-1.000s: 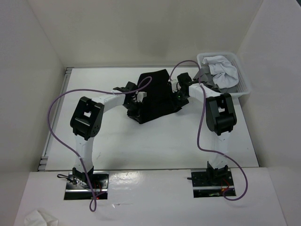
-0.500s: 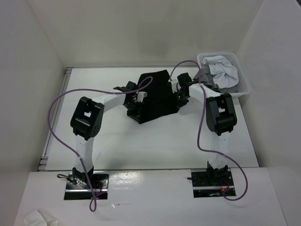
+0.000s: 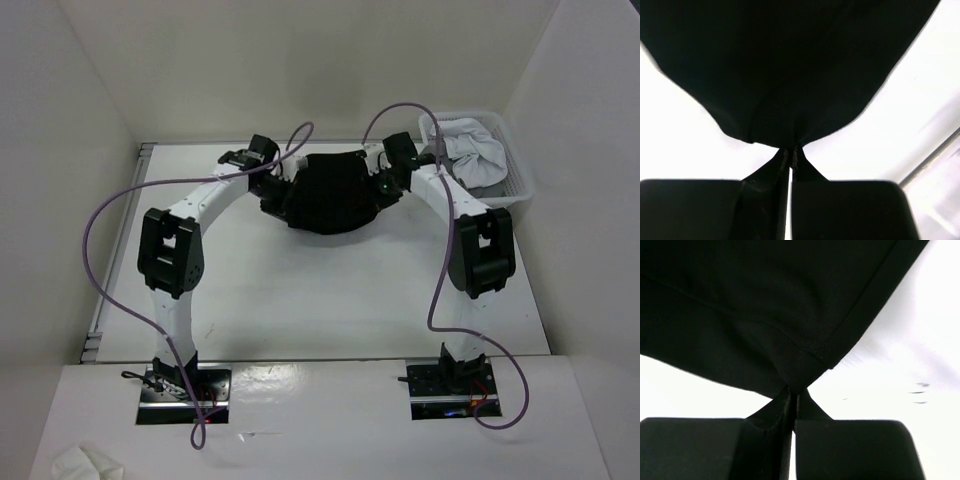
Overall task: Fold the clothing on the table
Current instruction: Flatten the skirt out
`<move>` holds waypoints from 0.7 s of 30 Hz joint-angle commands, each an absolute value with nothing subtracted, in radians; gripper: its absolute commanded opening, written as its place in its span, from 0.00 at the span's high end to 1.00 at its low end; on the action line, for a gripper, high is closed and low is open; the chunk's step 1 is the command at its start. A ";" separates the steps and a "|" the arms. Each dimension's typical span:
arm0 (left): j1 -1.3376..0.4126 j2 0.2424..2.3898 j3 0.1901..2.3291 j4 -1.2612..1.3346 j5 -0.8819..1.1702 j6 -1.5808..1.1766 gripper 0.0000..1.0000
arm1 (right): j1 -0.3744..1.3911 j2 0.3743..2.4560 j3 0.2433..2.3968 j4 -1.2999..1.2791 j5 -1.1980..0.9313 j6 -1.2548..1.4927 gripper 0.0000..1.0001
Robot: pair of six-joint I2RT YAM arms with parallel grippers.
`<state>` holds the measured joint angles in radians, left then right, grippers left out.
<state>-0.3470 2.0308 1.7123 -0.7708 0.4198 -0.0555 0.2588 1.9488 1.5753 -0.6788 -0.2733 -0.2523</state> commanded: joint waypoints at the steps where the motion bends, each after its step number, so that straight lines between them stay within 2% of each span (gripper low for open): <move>1: -0.304 1.974 1.851 -0.862 0.494 0.049 1.00 | 0.255 1.829 1.684 -0.729 -0.319 -0.275 1.00; 7: -0.282 1.927 2.029 -0.926 0.517 0.104 1.00 | 0.255 1.761 1.767 -0.778 -0.403 -0.297 1.00; 11: -0.282 1.876 2.077 -0.969 0.613 0.195 1.00 | 0.264 1.697 1.786 -0.813 -0.463 -0.333 1.00; 21: -0.282 1.740 2.052 -1.061 0.744 0.317 1.00 | 0.264 1.600 1.842 -0.893 -0.558 -0.374 1.00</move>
